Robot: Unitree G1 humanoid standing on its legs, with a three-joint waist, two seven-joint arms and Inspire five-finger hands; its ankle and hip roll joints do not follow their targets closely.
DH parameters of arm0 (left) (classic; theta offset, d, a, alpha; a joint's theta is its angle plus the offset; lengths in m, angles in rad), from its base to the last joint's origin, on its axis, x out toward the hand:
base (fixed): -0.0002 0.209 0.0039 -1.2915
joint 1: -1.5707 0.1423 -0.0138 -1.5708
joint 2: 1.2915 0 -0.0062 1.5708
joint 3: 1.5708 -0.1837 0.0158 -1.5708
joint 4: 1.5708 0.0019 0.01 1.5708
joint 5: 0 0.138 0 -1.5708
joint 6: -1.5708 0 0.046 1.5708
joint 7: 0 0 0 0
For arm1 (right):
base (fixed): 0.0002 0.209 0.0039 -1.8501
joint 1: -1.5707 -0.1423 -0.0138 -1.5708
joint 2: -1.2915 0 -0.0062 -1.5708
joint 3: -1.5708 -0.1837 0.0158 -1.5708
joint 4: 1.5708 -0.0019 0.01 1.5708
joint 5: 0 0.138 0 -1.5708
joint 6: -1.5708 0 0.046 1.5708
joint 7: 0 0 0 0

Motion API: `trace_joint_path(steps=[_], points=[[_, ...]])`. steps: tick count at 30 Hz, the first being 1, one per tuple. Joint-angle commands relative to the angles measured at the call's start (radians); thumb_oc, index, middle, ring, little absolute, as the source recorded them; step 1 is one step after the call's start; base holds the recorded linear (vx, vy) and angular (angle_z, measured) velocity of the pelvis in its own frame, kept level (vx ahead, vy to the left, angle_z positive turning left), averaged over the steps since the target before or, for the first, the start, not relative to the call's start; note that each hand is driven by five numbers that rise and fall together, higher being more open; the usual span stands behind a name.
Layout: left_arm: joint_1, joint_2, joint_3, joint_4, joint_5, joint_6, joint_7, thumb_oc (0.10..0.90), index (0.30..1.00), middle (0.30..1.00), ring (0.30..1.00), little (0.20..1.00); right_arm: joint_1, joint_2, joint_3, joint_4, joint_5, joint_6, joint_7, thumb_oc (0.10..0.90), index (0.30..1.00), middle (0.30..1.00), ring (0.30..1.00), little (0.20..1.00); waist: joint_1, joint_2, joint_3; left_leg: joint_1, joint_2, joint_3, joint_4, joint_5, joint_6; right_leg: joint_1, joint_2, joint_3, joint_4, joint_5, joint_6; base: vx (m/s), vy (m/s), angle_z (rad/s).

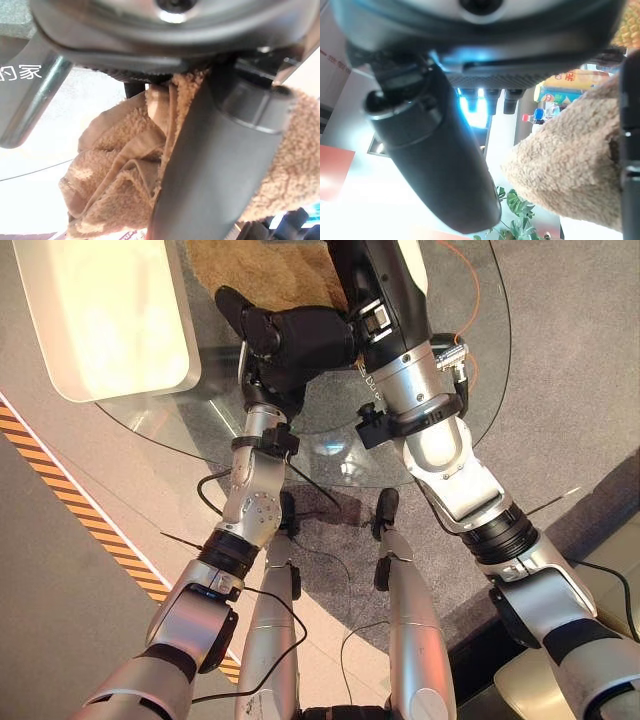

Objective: Wipe the table with a cloth and put it in the basket.

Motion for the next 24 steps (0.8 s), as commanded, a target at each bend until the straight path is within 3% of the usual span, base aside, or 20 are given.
trace_joint_path(steps=[1,24], points=[[-0.101,-0.003,0.035,-0.104,0.059,-0.09,-0.082,0.1,0.3,0.3,0.3,0.2,-0.09,0.01,-0.058,-0.135,-0.065,-0.108,-0.05,0.8,0.9,0.9,0.9,0.9,0.0,0.021,-0.025,-0.002,-0.015,0.045,0.049,-0.028,0.043,0.07,0.008,-0.009,-0.013,-0.03,0.003,0.0,0.0,0.0],[-0.121,0.054,0.085,-0.041,0.06,-0.118,-0.07,0.1,0.3,0.3,0.3,0.2,-0.104,-0.054,-0.102,-0.074,-0.134,-0.093,-0.231,0.8,0.9,0.9,0.9,0.9,0.0,0.011,-0.025,0.012,-0.009,0.049,0.059,-0.045,0.04,0.083,0.011,-0.008,-0.004,-0.041,0.001,0.0,0.0,0.0]])
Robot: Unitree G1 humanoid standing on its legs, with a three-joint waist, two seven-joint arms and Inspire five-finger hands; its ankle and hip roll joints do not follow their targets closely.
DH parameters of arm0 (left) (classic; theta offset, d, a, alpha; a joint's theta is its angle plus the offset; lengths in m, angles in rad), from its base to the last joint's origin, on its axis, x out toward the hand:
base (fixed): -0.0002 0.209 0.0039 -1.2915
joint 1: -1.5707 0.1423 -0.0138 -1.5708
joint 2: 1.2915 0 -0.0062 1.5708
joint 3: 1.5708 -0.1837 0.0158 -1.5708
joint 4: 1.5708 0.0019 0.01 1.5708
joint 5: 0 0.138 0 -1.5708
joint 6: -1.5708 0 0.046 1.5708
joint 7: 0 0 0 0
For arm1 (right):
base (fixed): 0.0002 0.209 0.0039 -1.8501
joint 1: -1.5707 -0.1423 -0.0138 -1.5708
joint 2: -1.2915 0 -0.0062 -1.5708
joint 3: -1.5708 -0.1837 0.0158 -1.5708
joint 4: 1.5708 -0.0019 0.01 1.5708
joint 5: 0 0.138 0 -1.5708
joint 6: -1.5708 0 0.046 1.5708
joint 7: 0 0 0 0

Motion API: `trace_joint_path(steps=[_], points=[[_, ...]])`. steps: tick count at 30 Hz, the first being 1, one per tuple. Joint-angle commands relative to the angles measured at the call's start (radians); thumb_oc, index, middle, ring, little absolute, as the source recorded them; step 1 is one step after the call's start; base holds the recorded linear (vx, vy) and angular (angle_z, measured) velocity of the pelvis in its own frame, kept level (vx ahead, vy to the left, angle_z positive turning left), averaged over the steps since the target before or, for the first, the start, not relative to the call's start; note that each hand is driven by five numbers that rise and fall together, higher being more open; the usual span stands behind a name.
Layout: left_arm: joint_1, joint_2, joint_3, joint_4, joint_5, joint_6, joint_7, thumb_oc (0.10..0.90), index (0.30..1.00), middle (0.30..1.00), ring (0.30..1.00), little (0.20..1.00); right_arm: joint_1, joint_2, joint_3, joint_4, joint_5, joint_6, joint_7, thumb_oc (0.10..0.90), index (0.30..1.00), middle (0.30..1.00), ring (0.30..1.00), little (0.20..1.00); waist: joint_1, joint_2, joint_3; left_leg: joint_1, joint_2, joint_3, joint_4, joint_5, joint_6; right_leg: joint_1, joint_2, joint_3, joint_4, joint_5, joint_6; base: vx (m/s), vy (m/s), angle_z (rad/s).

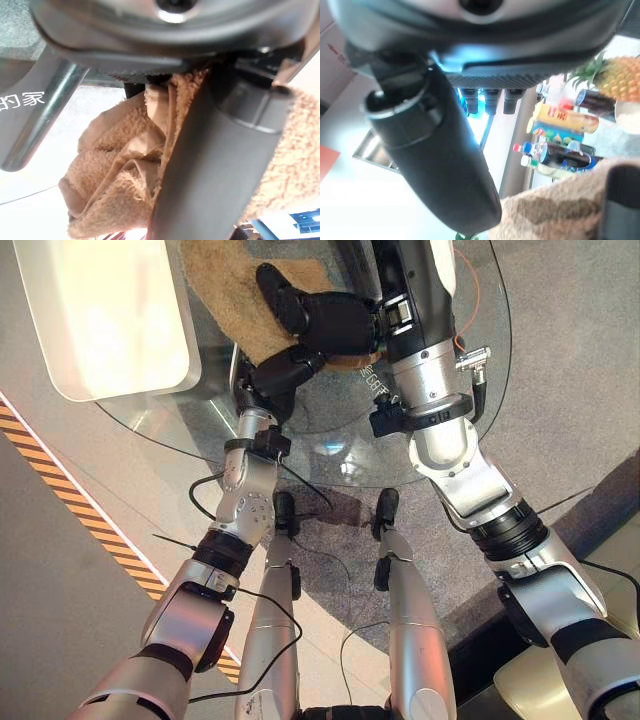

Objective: Wipe the table with a cloth and put it in the basket.

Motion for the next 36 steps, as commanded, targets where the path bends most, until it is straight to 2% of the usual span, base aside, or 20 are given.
trace_joint_path(steps=[1,15,16,19,22,24,29,36], points=[[-0.126,0.032,0.069,-0.095,0.056,-0.122,-0.07,0.1,0.3,0.3,0.3,0.2,-0.105,-0.001,-0.091,-0.113,-0.044,-0.089,-0.073,0.8,0.9,0.9,0.9,0.9,0.0,0.011,-0.025,0.013,-0.009,0.049,0.059,-0.045,0.04,0.084,0.01,-0.007,-0.005,-0.042,0.001,0.0,0.0,0.0],[-0.166,0.103,0.107,-0.073,0.03,-0.181,-0.07,0.1,0.3,0.3,0.3,0.2,-0.092,-0.061,-0.149,0.001,0.035,-0.077,-0.206,0.8,0.9,0.9,0.9,0.9,-0.002,0.015,-0.025,0.022,-0.006,0.051,0.048,-0.049,0.035,0.091,0.009,-0.009,-0.011,-0.045,0.002,0.0,0.0,0.0],[-0.169,0.107,0.109,-0.074,0.035,-0.186,-0.07,0.1,0.3,0.3,0.3,0.2,-0.097,-0.079,-0.163,0.005,0.047,-0.062,-0.228,0.8,0.9,0.9,0.9,0.9,-0.003,0.014,-0.025,0.023,-0.007,0.053,0.046,-0.05,0.034,0.092,0.007,-0.013,-0.014,-0.044,0.003,-0.01,-0.038,0.0],[-0.165,0.179,0.135,-0.123,0.034,-0.163,-0.037,0.1,0.3,0.3,0.3,0.2,-0.096,-0.205,-0.224,-0.051,0.228,0.011,-0.198,0.8,0.9,0.9,0.9,0.9,-0.011,-0.01,-0.025,0.028,0.009,0.056,0.049,-0.056,0.029,0.102,0.013,-0.018,-0.015,-0.043,0.007,-0.01,-0.071,0.01],[-0.142,0.225,0.162,-0.169,0.062,-0.167,0.017,0.1,0.3,0.3,0.3,0.2,-0.077,-0.281,-0.277,-0.106,0.348,0.104,-0.18,0.8,0.9,0.9,0.9,0.9,-0.02,-0.03,-0.025,0.036,0.023,0.057,0.044,-0.06,0.028,0.11,0.025,-0.012,-0.016,-0.043,0.006,0.0,-0.029,0.0],[-0.137,0.237,0.174,-0.177,0.076,-0.173,0.043,0.1,0.3,0.3,0.3,0.2,-0.067,-0.298,-0.298,-0.114,0.378,0.134,-0.182,0.8,0.9,0.9,0.9,0.9,-0.024,-0.035,-0.025,0.036,0.026,0.058,0.042,-0.058,0.029,0.111,0.028,-0.009,-0.018,-0.042,0.004,0.0,-0.005,-0.04],[-0.124,0.264,0.197,-0.191,0.091,-0.194,0.086,0.1,0.3,0.3,0.3,0.2,-0.013,-0.337,-0.348,-0.105,0.448,0.168,-0.19,0.8,0.9,0.9,0.9,0.9,-0.032,-0.039,-0.025,0.038,0.03,0.06,0.039,-0.057,0.029,0.113,0.029,-0.004,-0.019,-0.044,0.001,0.0,0.009,-0.05],[-0.132,0.303,0.217,-0.176,0.115,-0.222,0.131,0.1,0.3,0.3,0.3,0.2,0.057,-0.364,-0.404,-0.013,0.518,0.182,-0.199,0.8,0.9,0.9,0.9,0.9,-0.036,-0.033,-0.025,0.033,0.027,0.061,0.04,-0.055,0.028,0.111,0.025,-0.005,-0.019,-0.046,0.002,0.0,0.004,-0.01]])
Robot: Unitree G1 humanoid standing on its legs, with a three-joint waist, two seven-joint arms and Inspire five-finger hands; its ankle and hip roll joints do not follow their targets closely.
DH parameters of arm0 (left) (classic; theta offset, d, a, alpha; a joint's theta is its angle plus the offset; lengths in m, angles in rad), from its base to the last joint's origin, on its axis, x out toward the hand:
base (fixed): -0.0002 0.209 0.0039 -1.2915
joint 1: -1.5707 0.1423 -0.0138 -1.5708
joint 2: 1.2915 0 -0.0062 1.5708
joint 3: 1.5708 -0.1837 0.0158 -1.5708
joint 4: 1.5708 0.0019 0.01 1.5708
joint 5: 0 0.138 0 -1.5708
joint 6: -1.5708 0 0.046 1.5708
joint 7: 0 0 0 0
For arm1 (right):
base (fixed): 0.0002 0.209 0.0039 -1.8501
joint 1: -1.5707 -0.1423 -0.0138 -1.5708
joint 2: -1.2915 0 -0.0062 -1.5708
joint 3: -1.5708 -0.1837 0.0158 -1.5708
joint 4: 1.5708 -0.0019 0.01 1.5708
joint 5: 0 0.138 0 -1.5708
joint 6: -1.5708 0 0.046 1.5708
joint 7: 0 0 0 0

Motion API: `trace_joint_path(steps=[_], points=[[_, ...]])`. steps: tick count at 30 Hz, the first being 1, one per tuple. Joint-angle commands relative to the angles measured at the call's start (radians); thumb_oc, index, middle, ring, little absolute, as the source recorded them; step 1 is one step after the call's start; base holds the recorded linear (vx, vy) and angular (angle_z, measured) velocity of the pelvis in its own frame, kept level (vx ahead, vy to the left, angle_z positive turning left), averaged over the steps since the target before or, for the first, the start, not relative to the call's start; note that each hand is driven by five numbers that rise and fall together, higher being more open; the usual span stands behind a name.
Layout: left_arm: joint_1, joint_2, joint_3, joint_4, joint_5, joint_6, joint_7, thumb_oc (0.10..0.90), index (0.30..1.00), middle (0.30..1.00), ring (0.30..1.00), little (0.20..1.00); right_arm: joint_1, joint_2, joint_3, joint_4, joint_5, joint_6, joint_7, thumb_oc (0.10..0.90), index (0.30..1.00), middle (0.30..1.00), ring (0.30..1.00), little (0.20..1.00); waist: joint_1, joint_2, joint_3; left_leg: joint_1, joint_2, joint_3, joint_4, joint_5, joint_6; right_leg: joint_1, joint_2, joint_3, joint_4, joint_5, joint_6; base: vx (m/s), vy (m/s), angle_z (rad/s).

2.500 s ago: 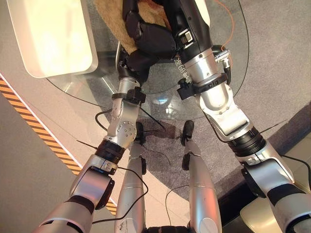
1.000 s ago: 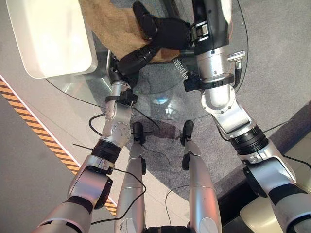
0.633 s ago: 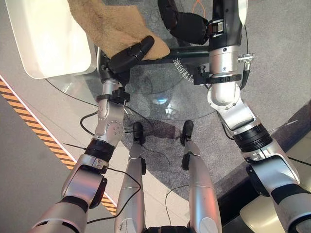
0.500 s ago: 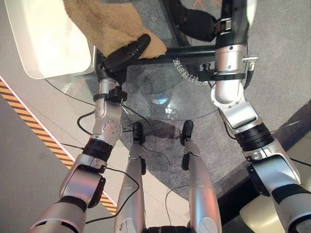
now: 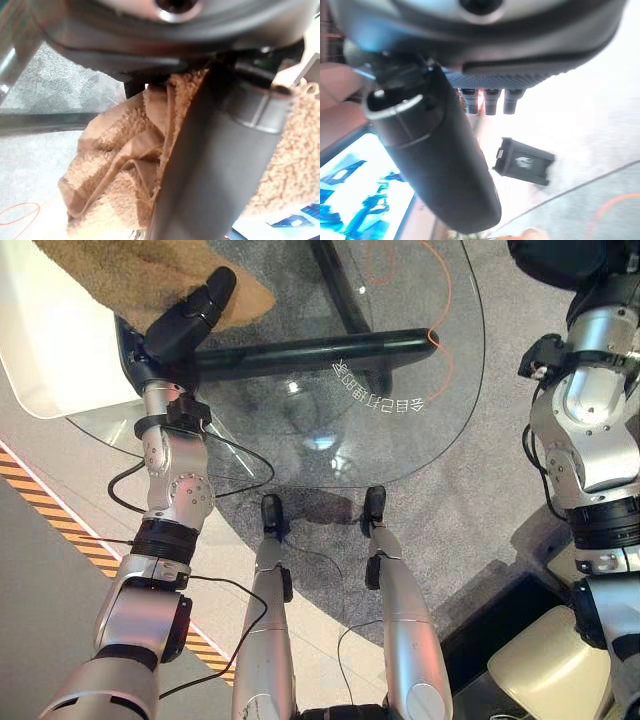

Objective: Wipe the table with a cloth and put it in the basket.

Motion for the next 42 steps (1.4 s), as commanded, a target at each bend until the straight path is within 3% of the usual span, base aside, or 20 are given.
trace_joint_path(steps=[1,12,20,25,37,42], points=[[-0.126,0.108,0.061,-0.171,0.092,-0.174,0.001,0.1,0.3,0.3,0.3,0.2,-0.047,-0.075,-0.118,-0.068,0.022,-0.066,-0.033,0.8,0.9,0.9,0.9,0.9,0.013,-0.023,-0.026,0.026,-0.002,0.059,0.04,-0.038,0.04,0.093,-0.004,-0.003,0.014,-0.049,0.006,0.0,0.0,0.0],[-0.138,0.215,0.091,-0.029,0.089,-0.254,0.127,0.1,0.3,0.3,0.3,0.2,0.067,-0.088,-0.148,0.176,0.169,-0.085,0.036,0.8,0.9,0.9,0.9,0.9,0.012,-0.009,-0.026,0.018,0.0,0.059,0.051,-0.048,0.032,0.086,-0.007,-0.003,0.026,-0.066,0.007,0.0,0.0,0.0],[-0.154,0.284,0.103,0.074,0.11,-0.273,0.195,0.1,0.3,0.3,0.3,0.2,0.12,-0.092,-0.135,0.362,0.267,-0.098,0.136,0.8,0.9,0.9,0.9,0.9,0.014,0.0,-0.026,0.001,0.001,0.059,0.062,-0.041,0.029,0.068,-0.009,-0.006,0.036,-0.067,0.002,0.0,0.0,0.0],[-0.176,0.323,0.095,0.148,0.149,-0.276,0.298,0.1,0.3,0.3,0.3,0.2,0.154,-0.078,-0.107,0.469,0.3,-0.099,0.203,0.8,0.9,0.9,0.9,0.9,0.013,0.007,-0.026,-0.012,0.004,0.057,0.071,-0.041,0.027,0.052,-0.009,-0.005,0.048,-0.073,-0.002,0.0,0.0,0.0],[-0.238,0.387,0.062,0.284,0.353,-0.181,0.633,0.1,0.3,0.3,0.3,0.2,0.223,-0.028,-0.064,0.649,0.331,-0.095,0.341,0.8,0.9,0.9,0.9,0.9,0.01,0.012,-0.026,-0.035,0.006,0.047,0.094,-0.055,0.025,0.031,-0.003,0.0,0.066,-0.095,-0.009,0.0,0.0,0.0],[-0.274,0.411,0.032,0.352,0.418,-0.117,0.711,0.1,0.3,0.3,0.3,0.2,0.243,-0.014,-0.054,0.704,0.337,-0.102,0.387,0.8,0.9,0.9,0.9,0.9,0.006,0.01,-0.026,-0.041,0.009,0.045,0.101,-0.059,0.027,0.024,-0.002,-0.001,0.072,-0.099,-0.011,0.0,0.0,0.0]])
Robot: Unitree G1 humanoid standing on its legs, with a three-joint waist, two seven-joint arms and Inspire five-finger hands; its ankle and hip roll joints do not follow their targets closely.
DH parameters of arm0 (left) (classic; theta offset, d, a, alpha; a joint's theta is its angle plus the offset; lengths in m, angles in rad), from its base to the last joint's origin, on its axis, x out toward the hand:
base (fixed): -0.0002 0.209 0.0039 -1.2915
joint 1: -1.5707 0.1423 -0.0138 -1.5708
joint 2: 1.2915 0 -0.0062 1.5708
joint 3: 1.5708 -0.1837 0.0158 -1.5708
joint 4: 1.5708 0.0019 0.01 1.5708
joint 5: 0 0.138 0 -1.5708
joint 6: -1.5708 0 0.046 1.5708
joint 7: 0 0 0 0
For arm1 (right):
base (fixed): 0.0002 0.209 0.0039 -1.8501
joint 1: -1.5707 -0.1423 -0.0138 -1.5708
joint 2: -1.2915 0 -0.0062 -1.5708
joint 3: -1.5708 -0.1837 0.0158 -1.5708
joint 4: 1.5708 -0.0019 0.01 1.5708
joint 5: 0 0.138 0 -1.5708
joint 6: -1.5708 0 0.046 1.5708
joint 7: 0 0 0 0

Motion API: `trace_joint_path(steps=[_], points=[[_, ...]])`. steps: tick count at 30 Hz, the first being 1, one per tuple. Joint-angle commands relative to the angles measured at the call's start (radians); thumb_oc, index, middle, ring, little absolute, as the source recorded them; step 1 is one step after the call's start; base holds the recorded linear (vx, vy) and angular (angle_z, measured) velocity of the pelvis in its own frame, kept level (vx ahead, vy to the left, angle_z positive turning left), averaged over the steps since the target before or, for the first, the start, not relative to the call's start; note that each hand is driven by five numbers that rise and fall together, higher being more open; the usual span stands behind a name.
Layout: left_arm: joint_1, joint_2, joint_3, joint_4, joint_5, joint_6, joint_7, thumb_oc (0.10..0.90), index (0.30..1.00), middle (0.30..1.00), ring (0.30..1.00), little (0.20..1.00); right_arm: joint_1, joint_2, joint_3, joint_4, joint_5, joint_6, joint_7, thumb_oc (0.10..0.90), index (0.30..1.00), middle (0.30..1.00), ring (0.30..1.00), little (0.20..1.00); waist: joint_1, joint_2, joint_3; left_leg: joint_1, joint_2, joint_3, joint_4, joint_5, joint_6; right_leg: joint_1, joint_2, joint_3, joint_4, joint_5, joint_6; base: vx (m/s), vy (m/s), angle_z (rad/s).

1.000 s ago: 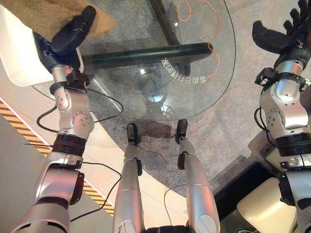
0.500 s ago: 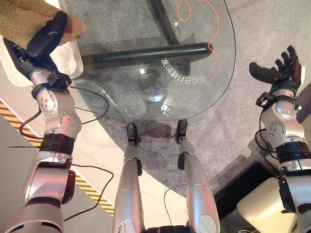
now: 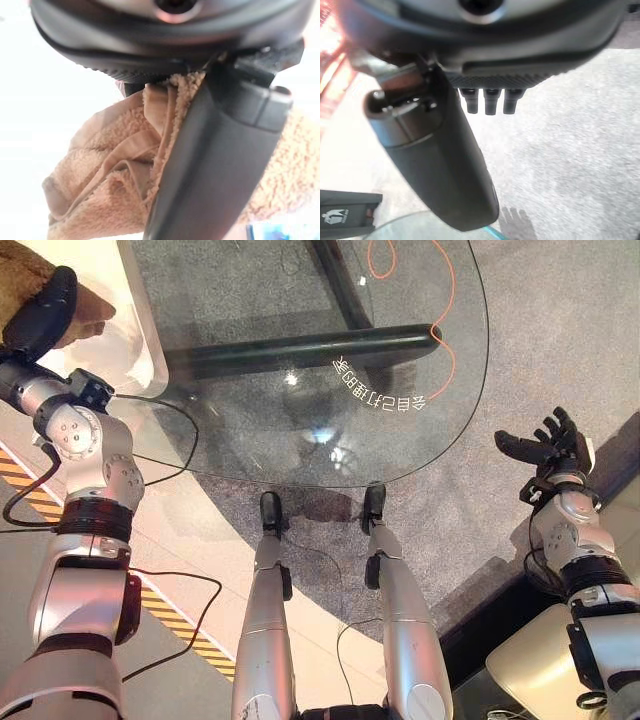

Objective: Wipe the table with a cloth and put it in the basket.

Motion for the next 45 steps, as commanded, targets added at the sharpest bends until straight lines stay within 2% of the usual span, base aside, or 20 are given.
trace_joint_path(steps=[1,11,15,21,25,33,41,42,43,45], points=[[-0.134,0.175,0.012,0.011,0.127,-0.048,0.076,0.1,0.3,0.3,0.3,0.2,0.026,-0.046,-0.015,0.027,0.03,-0.084,0.025,0.8,0.9,0.9,0.9,0.9,0.003,0.009,-0.026,-0.023,0.004,0.044,0.099,-0.051,0.029,0.033,-0.002,0.001,0.09,-0.1,-0.009,0.0,0.0,0.0],[-0.196,0.223,-0.066,0.113,0.32,0.126,0.153,0.1,0.3,0.3,0.3,0.2,0.044,-0.03,0.006,0.076,0.028,-0.091,0.071,0.8,0.9,0.9,0.9,0.9,-0.004,0.007,-0.026,-0.034,0.008,0.044,0.103,-0.053,0.032,0.022,0.006,0.005,0.093,-0.102,-0.011,0.0,0.0,0.0],[-0.211,0.231,-0.085,0.136,0.345,0.161,0.157,0.1,0.3,0.3,0.3,0.2,0.049,-0.027,0.009,0.081,0.025,-0.1,0.078,0.8,0.9,0.9,0.9,0.9,-0.007,0.005,-0.026,-0.034,0.008,0.046,0.104,-0.055,0.033,0.021,0.008,0.006,0.092,-0.102,-0.011,0.0,0.0,0.0],[-0.243,0.242,-0.121,0.182,0.384,0.255,0.142,0.1,0.3,0.3,0.3,0.2,0.039,-0.022,0.02,0.079,0.025,-0.097,0.067,0.8,0.9,0.9,0.9,0.9,-0.012,0.002,-0.026,-0.033,0.009,0.048,0.1,-0.054,0.034,0.019,0.011,0.008,0.087,-0.097,-0.011,0.0,0.0,0.0],[-0.263,0.249,-0.143,0.207,0.389,0.295,0.142,0.1,0.3,0.3,0.3,0.2,0.034,-0.026,0.022,0.088,0.023,-0.096,0.074,0.8,0.9,0.9,0.9,0.9,-0.015,0.002,-0.026,-0.036,0.01,0.048,0.096,-0.053,0.034,0.016,0.013,0.009,0.084,-0.096,-0.011,0.0,0.0,0.0],[-0.299,0.249,-0.162,0.239,0.375,0.323,0.157,0.1,0.3,0.3,0.3,0.2,0.03,-0.02,0.023,0.09,0.022,-0.101,0.07,0.8,0.9,0.9,0.9,0.9,-0.021,-0.003,-0.026,-0.044,0.009,0.046,0.094,-0.054,0.035,0.006,0.016,0.01,0.078,-0.091,-0.01,0.0,0.0,0.0],[-0.291,0.252,-0.148,0.257,0.35,0.307,0.128,0.105,0.305,0.305,0.305,0.205,0.027,-0.01,0.023,0.088,0.016,-0.099,0.062,0.8,0.9,0.9,0.9,0.9,-0.021,-0.008,-0.026,-0.041,0.009,0.045,0.092,-0.057,0.036,0.009,0.02,0.011,0.072,-0.09,-0.011,0.0,0.0,0.0],[-0.29,0.249,-0.146,0.256,0.337,0.304,0.117,0.476,0.622,0.622,0.622,0.576,0.028,-0.007,0.023,0.087,0.014,-0.098,0.061,0.8,0.9,0.9,0.9,0.9,-0.021,-0.008,-0.026,-0.041,0.008,0.045,0.092,-0.058,0.036,0.01,0.02,0.01,0.071,-0.09,-0.011,0.0,0.0,0.0],[-0.292,0.248,-0.147,0.256,0.333,0.305,0.117,0.8,0.9,0.9,0.9,0.9,0.027,-0.006,0.024,0.086,0.013,-0.097,0.06,0.8,0.9,0.9,0.9,0.9,-0.021,-0.008,-0.026,-0.042,0.008,0.045,0.092,-0.058,0.037,0.008,0.02,0.01,0.071,-0.09,-0.011,0.0,0.0,0.0],[-0.295,0.246,-0.147,0.258,0.321,0.305,0.103,0.8,0.9,0.9,0.9,0.9,0.024,-0.006,0.025,0.086,0.015,-0.094,0.06,0.8,0.9,0.9,0.9,0.9,-0.021,-0.008,-0.026,-0.045,0.008,0.044,0.094,-0.059,0.037,0.006,0.019,0.01,0.071,-0.091,-0.011,0.0,0.0,0.0]])
